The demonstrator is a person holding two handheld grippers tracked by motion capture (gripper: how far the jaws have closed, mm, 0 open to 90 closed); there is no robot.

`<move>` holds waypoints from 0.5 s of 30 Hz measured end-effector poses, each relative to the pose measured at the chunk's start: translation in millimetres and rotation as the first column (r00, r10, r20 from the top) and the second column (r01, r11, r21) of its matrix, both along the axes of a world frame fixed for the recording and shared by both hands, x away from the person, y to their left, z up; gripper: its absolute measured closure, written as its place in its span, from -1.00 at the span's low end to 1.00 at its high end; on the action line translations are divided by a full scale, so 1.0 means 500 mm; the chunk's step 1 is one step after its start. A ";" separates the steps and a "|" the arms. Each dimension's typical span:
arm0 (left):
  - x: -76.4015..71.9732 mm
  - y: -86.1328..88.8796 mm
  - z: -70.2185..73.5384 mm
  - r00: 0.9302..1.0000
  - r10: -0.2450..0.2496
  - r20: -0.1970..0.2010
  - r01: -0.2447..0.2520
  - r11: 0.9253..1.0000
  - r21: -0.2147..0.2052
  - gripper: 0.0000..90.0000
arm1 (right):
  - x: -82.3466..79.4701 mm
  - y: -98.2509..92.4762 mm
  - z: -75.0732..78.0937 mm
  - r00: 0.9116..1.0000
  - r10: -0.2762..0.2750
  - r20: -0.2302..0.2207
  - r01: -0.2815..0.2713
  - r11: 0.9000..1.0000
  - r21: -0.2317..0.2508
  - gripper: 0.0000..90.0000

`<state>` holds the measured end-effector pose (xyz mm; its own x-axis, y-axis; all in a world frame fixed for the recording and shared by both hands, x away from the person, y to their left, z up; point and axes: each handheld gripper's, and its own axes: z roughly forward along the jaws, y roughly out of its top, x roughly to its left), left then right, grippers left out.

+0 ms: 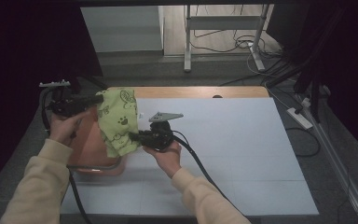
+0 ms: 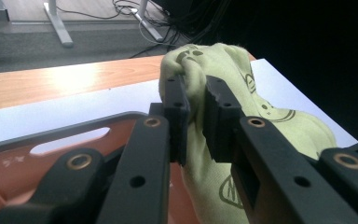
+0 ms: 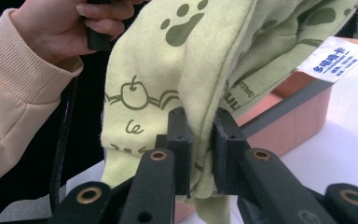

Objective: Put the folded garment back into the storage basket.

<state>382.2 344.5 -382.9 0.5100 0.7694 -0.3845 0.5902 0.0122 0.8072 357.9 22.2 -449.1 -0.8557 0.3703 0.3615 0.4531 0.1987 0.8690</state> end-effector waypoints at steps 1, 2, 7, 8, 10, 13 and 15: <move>-0.001 0.002 0.000 1.000 0.003 0.000 -0.003 1.000 0.001 0.76 | 0.000 0.003 -0.001 1.000 0.001 -0.001 -0.001 1.000 0.000 0.76; -0.001 0.005 0.001 1.000 0.003 -0.001 -0.003 1.000 0.003 0.76 | 0.001 0.006 -0.001 1.000 0.002 -0.003 -0.002 1.000 0.001 0.76; -0.004 0.020 0.000 1.000 0.016 -0.004 -0.016 1.000 0.005 0.76 | 0.002 0.021 0.000 1.000 0.011 -0.005 -0.011 1.000 -0.001 0.76; -0.005 0.023 -0.001 1.000 0.019 -0.005 -0.019 1.000 0.005 0.76 | 0.002 0.025 0.000 1.000 0.014 -0.005 -0.014 1.000 -0.002 0.76; -0.005 0.029 -0.002 1.000 0.024 -0.007 -0.024 1.000 0.006 0.76 | 0.002 0.031 -0.001 1.000 0.017 -0.007 -0.017 1.000 0.000 0.76; -0.006 0.036 -0.003 0.999 0.032 -0.010 -0.032 0.999 0.008 0.76 | 0.003 0.041 -0.003 1.000 0.022 -0.009 -0.022 1.000 0.000 0.76; -0.007 0.042 -0.004 0.999 0.037 -0.011 -0.036 0.999 0.011 0.76 | 0.004 0.047 -0.003 1.000 0.024 -0.012 -0.024 1.000 0.000 0.75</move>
